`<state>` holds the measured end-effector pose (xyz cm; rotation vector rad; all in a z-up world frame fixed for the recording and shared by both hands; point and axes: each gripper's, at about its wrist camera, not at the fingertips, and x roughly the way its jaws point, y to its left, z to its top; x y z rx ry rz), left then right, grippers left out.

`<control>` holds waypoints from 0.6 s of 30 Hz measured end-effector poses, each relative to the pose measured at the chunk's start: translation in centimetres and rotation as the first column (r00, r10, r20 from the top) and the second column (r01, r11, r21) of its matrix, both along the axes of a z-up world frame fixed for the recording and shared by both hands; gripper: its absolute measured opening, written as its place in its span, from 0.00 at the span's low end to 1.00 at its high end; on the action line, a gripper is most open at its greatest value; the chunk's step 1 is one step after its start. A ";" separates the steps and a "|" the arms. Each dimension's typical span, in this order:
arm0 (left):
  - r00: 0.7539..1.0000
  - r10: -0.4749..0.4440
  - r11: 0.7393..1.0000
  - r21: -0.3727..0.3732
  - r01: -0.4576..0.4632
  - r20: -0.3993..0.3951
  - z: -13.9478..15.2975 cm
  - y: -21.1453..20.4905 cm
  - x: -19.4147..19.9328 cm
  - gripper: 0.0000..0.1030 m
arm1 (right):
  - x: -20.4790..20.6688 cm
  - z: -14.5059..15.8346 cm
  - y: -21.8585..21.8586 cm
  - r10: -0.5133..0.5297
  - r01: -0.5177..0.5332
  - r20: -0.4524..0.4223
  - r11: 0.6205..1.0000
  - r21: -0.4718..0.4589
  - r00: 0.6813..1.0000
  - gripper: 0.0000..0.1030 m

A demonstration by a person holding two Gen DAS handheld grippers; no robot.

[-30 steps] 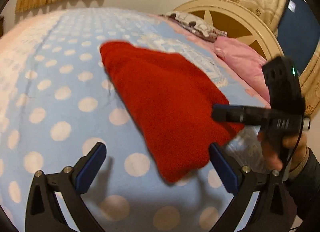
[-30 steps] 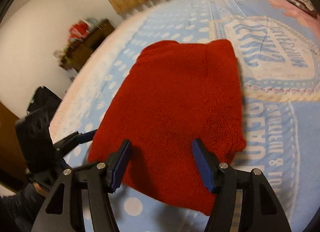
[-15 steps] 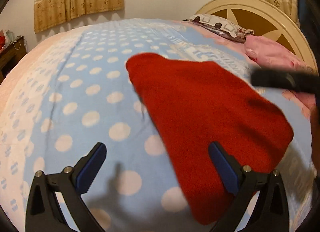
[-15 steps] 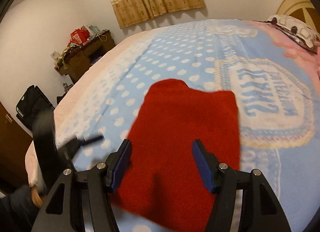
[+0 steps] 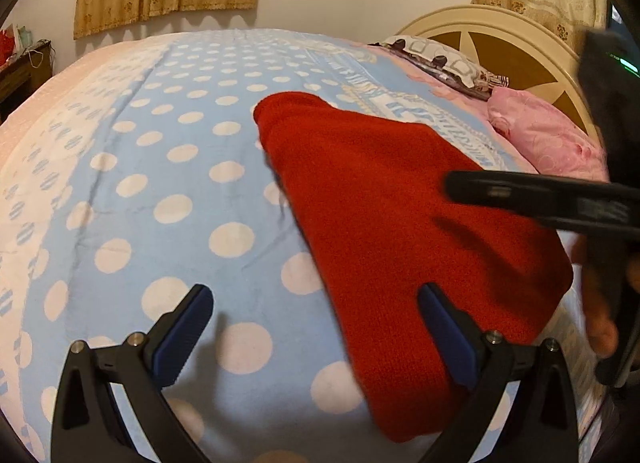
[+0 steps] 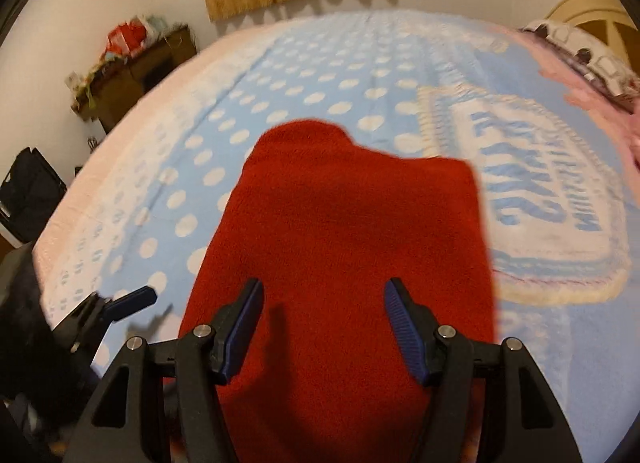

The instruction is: Fold small clothes

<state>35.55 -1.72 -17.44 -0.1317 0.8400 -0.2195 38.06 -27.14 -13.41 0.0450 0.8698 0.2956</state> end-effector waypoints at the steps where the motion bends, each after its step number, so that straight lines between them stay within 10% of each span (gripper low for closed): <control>1: 1.000 0.000 1.000 -0.006 0.000 -0.002 0.0 0.0 0.0 1.00 | -1.1 0.3 -0.4 0.010 -0.010 0.020 1.000 -0.001 1.000 0.62; 14: 1.000 -0.008 1.000 -0.021 0.008 -0.021 -0.1 -0.3 0.1 1.00 | -3.4 -3.2 -2.0 0.053 -0.049 0.031 0.993 -0.103 0.998 0.62; 18: 1.000 -0.003 0.996 -0.092 0.001 -0.015 0.9 0.3 -0.2 1.00 | -3.3 -0.8 -4.9 0.054 -0.056 0.032 0.996 0.070 0.998 0.63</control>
